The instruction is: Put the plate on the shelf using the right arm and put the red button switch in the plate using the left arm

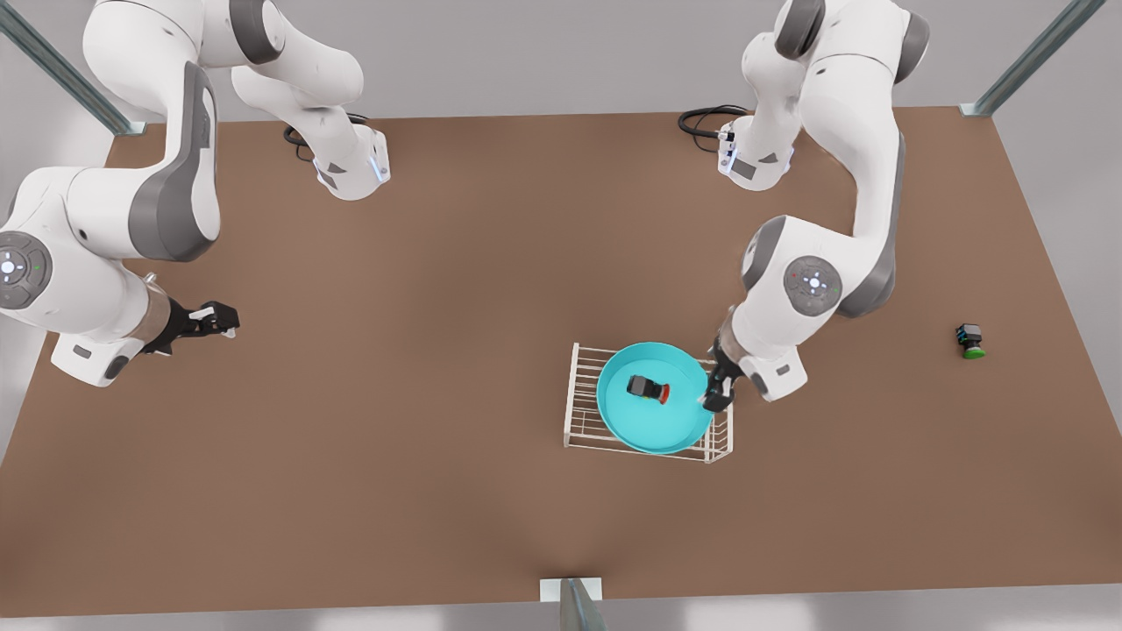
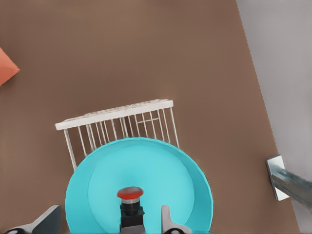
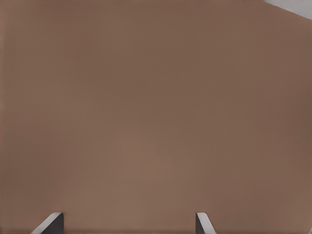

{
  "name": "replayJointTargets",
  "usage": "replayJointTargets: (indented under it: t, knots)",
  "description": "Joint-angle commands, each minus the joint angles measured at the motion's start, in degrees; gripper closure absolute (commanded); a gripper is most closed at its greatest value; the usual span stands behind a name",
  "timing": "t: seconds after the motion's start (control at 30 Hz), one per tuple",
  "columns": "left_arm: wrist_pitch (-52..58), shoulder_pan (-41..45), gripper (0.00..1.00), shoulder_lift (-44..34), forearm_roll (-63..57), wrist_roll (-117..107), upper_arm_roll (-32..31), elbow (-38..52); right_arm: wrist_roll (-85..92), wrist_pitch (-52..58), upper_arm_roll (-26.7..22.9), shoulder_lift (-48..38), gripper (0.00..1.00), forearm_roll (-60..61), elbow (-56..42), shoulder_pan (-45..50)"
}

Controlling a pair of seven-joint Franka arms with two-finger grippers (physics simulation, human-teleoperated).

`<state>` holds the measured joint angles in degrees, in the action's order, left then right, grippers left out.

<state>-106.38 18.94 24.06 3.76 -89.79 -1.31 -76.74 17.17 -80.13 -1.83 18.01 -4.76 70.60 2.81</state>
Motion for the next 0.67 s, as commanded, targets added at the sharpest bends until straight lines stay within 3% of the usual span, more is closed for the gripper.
replayJointTargets:
  t: [0.0,0.17,0.43,0.5,0.63]
  knots:
    - [26.7,-0.8,0.00,-1.1,-2.8,22.6,2.2,6.2,1.5,0.0,0.0,-0.1,0.00,0.2,0.0,0.0]
    - [34.5,-5.9,0.00,-7.4,-7.2,92.1,-1.5,7.7,0.7,-0.1,-0.3,-0.5,0.00,-0.7,-0.1,0.1]
    - [35.5,-4.6,0.00,-6.9,-9.1,94.6,-4.0,9.1,0.3,0.4,-0.5,-1.7,0.00,-0.7,0.1,0.4]
    - [35.5,-4.6,0.00,-6.9,-9.2,94.6,-4.0,8.8,-3.4,0.1,-0.5,-6.2,0.00,-0.8,5.7,0.3]
    - [35.7,-4.6,0.00,-6.7,-9.2,94.6,-4.0,8.6,-3.8,0.1,-0.5,-6.8,0.00,-0.6,6.6,0.2]
